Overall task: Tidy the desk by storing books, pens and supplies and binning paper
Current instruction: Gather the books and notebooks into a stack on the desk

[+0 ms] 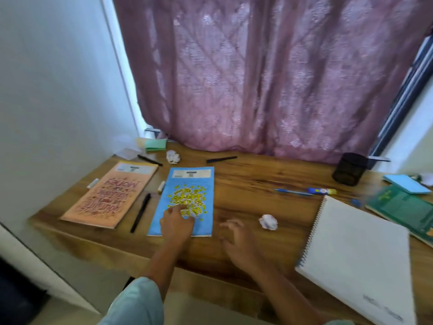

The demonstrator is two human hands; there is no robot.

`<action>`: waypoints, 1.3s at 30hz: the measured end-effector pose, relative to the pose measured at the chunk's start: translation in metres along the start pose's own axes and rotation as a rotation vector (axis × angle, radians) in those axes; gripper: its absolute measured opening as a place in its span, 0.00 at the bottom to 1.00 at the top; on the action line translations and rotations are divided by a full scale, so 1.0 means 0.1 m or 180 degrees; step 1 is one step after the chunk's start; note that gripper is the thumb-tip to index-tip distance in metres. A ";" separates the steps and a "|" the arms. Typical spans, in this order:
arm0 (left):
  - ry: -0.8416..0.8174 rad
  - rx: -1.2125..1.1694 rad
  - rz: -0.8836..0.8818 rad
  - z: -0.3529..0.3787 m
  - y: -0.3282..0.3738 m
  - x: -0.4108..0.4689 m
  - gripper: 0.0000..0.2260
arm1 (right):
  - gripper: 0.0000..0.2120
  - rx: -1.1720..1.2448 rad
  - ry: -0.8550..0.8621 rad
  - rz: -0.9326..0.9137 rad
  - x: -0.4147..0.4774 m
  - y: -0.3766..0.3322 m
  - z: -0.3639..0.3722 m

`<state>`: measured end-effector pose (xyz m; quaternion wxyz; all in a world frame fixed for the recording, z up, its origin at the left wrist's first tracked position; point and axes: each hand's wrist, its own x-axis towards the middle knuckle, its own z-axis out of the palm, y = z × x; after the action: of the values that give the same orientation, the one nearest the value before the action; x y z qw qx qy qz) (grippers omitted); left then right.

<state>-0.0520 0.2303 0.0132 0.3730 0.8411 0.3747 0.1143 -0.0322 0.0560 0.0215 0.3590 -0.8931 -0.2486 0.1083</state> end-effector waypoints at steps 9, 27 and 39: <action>-0.1041 0.0161 0.0183 -0.31 -0.60 0.60 0.30 | 0.26 -0.0486 0.0128 0.1185 0.71 -0.51 0.85; -0.1769 -0.2318 -0.0374 -0.53 -0.17 1.19 0.20 | 0.12 0.1724 0.1626 0.1582 0.70 -0.39 0.51; -0.2874 -0.2724 -0.0150 -0.44 1.04 1.18 0.13 | 0.29 0.4692 0.1569 0.0299 0.46 -0.50 -0.52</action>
<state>0.0659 0.2926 0.1075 0.8011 0.5739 0.1195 -0.1208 0.0083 0.0807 0.0933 0.8999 -0.4318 0.0126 0.0590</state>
